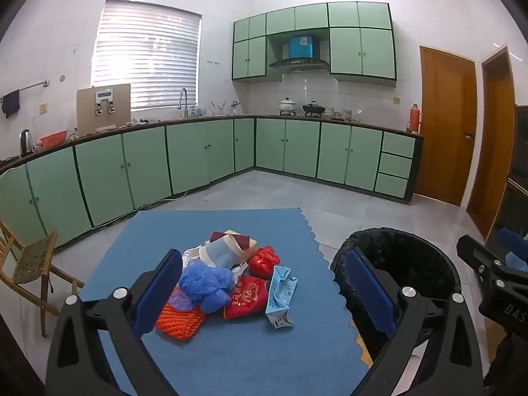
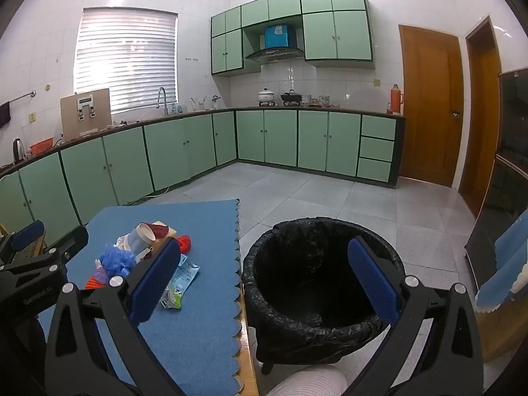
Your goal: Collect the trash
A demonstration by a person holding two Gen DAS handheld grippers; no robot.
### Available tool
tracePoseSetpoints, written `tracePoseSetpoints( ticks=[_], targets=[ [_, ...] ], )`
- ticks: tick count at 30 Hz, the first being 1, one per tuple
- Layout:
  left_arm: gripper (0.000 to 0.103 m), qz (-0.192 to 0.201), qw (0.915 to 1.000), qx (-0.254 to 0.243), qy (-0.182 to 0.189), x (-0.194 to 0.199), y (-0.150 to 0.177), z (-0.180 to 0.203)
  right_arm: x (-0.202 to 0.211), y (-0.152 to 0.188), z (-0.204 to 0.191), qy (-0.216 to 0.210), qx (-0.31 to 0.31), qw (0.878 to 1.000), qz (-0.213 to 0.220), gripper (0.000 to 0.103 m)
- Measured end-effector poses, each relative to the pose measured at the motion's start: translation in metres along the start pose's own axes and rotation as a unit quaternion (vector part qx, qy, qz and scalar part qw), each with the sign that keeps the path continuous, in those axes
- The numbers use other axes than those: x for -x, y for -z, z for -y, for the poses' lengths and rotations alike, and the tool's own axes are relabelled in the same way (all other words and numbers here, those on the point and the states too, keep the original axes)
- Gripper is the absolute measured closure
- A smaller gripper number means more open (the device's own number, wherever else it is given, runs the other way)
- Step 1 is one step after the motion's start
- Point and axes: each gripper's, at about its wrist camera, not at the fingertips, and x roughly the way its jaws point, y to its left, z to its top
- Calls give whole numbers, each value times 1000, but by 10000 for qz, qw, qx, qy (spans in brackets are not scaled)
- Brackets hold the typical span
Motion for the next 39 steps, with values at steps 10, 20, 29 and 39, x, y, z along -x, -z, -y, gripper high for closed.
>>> tracePoseSetpoints(
  ticks=[10,20,29,39],
  targets=[
    [6,63,10000,-3,36,3,0,-1,0,1,0,-3,-18,10000,4,5],
    [6,38,10000,-6,27,0,0,-4,-3,1,1,-14,-29,10000,-21,5],
    [6,55,10000,-28,3,-1,3,-2,-3,1,3,-23,-36,10000,-27,5],
    [6,74,10000,-48,-4,-1,0,-1,-4,0,0,-16,-54,10000,-34,5]
  ],
)
